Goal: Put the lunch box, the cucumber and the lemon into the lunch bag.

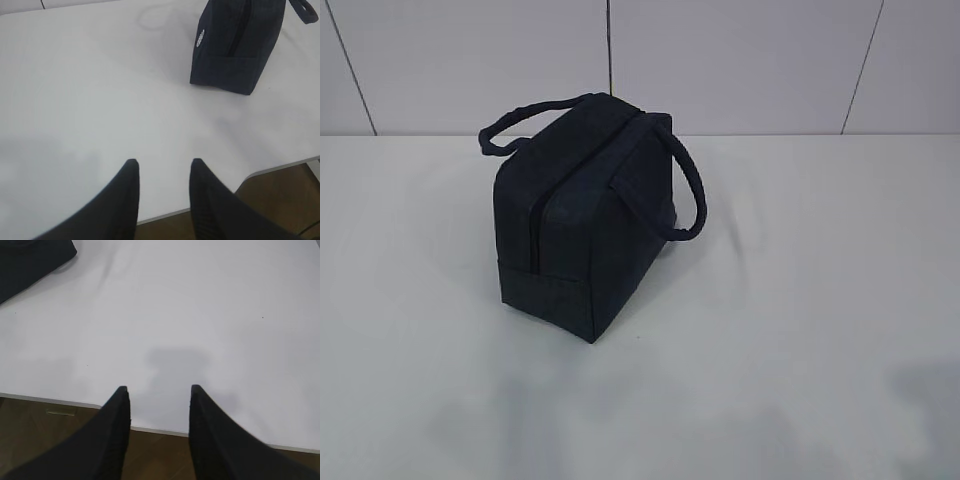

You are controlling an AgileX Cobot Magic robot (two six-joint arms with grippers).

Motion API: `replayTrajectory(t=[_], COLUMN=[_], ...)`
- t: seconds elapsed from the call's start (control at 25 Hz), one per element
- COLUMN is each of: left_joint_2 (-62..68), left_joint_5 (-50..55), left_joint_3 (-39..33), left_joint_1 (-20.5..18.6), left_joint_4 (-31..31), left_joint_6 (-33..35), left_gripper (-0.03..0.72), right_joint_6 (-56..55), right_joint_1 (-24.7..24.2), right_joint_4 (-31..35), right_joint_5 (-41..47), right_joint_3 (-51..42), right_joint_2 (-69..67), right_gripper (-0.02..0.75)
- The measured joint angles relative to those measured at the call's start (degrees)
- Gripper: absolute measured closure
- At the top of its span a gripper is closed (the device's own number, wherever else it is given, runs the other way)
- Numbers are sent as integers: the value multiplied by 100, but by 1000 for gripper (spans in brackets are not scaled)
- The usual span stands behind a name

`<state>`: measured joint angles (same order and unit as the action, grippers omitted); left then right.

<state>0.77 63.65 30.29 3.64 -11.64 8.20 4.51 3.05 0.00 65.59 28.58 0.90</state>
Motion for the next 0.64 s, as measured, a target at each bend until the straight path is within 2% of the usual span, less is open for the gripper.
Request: replayTrajectory(t=[0.64], left_joint_2=[0], left_joint_5=[0], left_joint_3=[0], left_joint_1=[0], left_joint_4=[0], left_joint_6=[0], left_gripper=[444], right_joint_6=[0], right_joint_1=[0], right_joint_4=[0], right_joint_5=[0], right_joint_3=[0], right_joint_2=[0], right_gripper=[421])
